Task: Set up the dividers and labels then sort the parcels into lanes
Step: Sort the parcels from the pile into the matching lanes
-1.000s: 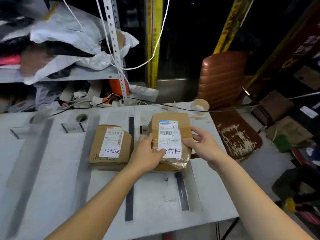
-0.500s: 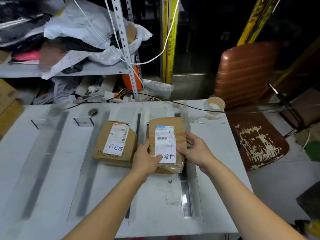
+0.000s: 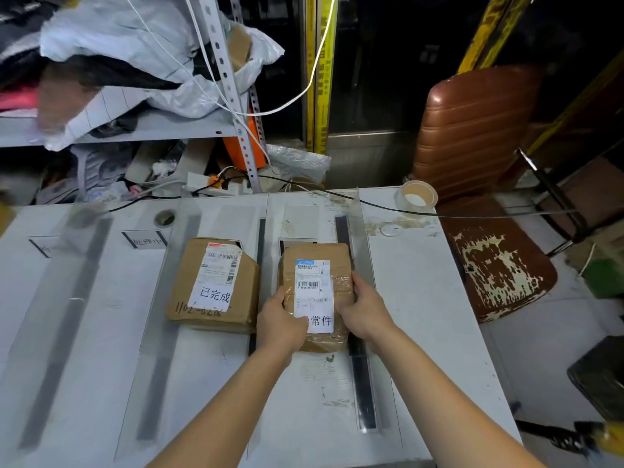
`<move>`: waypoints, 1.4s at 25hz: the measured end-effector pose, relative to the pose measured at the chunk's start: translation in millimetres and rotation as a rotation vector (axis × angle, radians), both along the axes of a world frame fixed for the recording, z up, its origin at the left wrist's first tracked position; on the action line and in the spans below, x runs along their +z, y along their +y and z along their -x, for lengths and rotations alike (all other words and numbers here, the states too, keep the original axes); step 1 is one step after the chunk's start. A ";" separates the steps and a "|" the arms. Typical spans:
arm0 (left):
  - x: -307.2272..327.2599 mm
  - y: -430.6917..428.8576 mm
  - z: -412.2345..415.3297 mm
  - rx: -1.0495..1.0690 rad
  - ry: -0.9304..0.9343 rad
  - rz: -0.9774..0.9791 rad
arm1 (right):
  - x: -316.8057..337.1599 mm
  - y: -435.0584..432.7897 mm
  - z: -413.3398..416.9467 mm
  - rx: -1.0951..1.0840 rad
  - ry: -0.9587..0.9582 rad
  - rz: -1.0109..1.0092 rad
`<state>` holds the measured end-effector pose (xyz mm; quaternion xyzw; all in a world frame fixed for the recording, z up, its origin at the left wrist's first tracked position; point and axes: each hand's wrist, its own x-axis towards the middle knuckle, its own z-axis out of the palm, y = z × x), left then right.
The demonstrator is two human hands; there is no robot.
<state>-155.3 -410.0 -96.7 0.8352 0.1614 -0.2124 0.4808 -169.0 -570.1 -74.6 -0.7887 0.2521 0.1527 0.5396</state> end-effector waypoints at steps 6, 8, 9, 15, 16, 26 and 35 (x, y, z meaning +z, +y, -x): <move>26.4 -2.3 2.4 -0.078 -0.086 0.009 | 14.4 11.1 -9.3 0.049 -0.013 0.114; 49.6 1.4 -4.3 -0.119 -0.184 0.010 | 32.4 11.9 -14.5 0.058 -0.092 0.190; 65.0 6.3 -7.8 -0.131 -0.232 0.006 | 43.3 12.2 -17.1 0.071 -0.132 0.224; 144.0 78.0 -25.7 -0.117 -0.469 -0.497 | 104.3 35.2 -43.3 0.364 -0.366 0.432; 153.0 95.9 -25.1 -0.126 -0.477 -0.599 | 114.9 45.0 -48.5 0.434 -0.410 0.486; 208.7 309.9 8.0 -0.043 -0.537 -0.965 | 170.0 228.8 -61.0 0.792 -0.555 0.692; 230.6 539.8 39.0 -0.010 -0.457 -0.976 | 191.5 465.9 -49.7 0.823 -0.581 0.748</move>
